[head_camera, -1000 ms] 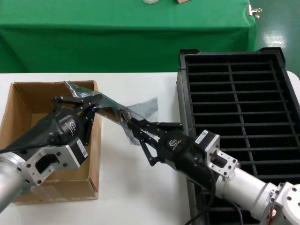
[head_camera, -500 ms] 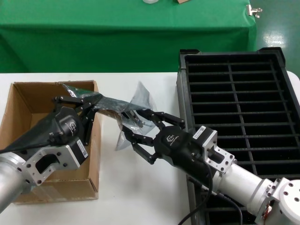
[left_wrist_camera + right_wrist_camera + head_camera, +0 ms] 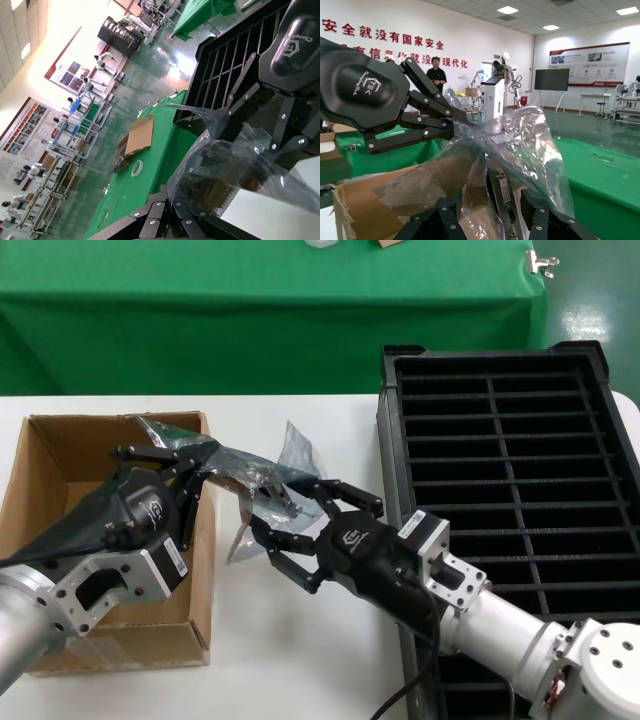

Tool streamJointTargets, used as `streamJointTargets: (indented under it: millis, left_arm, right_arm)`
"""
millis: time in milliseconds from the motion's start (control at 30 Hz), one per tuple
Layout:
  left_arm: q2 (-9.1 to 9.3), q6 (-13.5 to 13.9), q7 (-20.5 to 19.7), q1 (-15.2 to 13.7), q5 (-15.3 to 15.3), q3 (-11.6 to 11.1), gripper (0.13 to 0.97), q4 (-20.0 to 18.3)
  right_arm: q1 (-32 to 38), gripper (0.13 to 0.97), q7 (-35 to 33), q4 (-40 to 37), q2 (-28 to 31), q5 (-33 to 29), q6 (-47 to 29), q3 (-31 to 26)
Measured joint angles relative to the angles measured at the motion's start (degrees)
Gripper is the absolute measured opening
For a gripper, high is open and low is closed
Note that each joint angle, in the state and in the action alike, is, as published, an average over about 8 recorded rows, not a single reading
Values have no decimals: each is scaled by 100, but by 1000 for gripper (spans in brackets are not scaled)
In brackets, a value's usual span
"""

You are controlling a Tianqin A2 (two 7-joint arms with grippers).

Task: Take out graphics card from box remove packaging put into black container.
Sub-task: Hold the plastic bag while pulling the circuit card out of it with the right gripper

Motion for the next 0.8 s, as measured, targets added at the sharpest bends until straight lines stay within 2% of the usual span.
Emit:
streamJointTargets:
  millis: [133, 433, 700, 800]
  left_arm:
    - [0, 0, 0, 0, 0, 0, 139, 0]
    - [0, 0, 0, 0, 0, 0, 139, 0]
    - [0, 0, 0, 0, 0, 0, 139, 0]
    - [0, 0, 0, 0, 0, 0, 139, 0]
  right_arm:
    - [23, 434, -15, -56, -51, 1, -16, -16]
    - [89, 339, -31, -127, -92, 22, -40, 13]
    - [122, 214, -63, -185, -109, 37, -56, 50]
    - [124, 214, -80, -203, -112, 42, -66, 60]
